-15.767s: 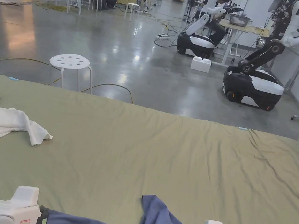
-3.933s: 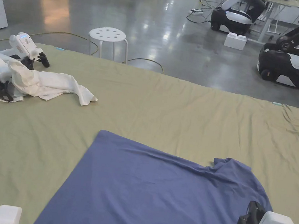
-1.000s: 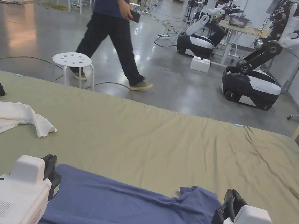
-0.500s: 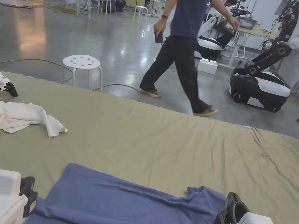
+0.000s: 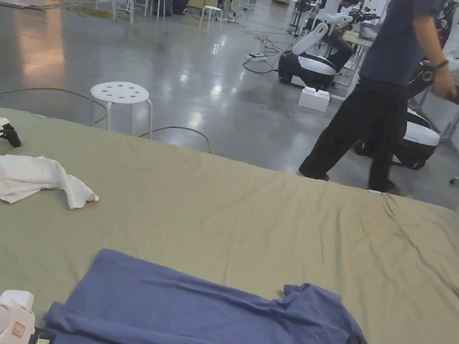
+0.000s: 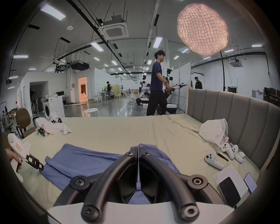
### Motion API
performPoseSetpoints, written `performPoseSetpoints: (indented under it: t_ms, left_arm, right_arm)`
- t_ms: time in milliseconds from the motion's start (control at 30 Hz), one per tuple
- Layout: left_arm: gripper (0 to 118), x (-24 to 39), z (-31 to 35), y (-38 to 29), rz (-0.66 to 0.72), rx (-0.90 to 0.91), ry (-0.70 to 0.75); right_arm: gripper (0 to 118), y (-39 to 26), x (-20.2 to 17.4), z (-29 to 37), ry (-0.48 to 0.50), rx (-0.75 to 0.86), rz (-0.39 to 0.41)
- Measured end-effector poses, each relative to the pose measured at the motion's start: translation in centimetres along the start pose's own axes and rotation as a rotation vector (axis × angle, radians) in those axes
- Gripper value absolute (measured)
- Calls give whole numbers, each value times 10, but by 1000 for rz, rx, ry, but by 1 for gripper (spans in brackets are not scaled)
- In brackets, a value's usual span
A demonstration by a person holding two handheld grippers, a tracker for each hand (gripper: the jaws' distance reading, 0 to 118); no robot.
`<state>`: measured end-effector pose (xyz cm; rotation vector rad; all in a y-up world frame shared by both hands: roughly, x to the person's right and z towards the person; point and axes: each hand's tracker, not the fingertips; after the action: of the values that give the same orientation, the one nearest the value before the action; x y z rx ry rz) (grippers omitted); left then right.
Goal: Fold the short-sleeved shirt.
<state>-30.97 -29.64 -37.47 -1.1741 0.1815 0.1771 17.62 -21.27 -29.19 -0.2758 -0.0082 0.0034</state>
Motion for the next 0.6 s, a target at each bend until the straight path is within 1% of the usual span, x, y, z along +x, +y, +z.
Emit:
performPoseSetpoints:
  t_ms: [67,100,133,200,267,300,333,367,400,467,500,533,567,600]
  left_arm:
    - [67,8,-10,-5,-30,-81,45]
    - [66,14,-10,-8,-39,-30,35]
    - [62,21,-6,-12,-65,13,76]
    - [47,25,-6,-14,-86,15,79]
    - [24,34,-4,-18,-125,36,68]
    - [16,28,-7,-16,-134,43,59]
    - [11,31,-6,-17,-159,52,52]
    - [11,33,-5,-18,-178,61,42]
    - [0,35,-4,-20,-183,65,39]
    - [0,26,-1,-21,-168,67,35]
    - [0,24,3,-22,-156,81,22]
    - [0,21,9,-25,-136,109,11]
    - [0,18,15,-27,-129,120,7]
    - [0,16,22,-30,-116,140,-5]
  right_arm:
    - [0,-4,5,-1,-13,-20,-7]
    - [0,-6,7,-1,-19,-30,-7]
    - [0,-9,10,-1,-24,-37,-9]
    - [0,-13,17,-1,-37,-58,-16]
    - [0,-17,26,-1,-47,-81,-31]
    - [0,-19,30,-1,-55,-92,-38]
    - [0,-21,36,-3,-66,-107,-40]
    - [0,-22,41,-4,-76,-121,-41]
    - [0,-25,48,-6,-87,-141,-44]
    - [1,-29,65,-13,-105,-220,-42]
    - [2,-32,76,-17,-103,-254,-64]
    - [7,-36,88,-20,-98,-285,-84]
    - [14,-40,96,-24,-91,-318,-92]
    - [25,-45,107,-29,-86,-371,-94]
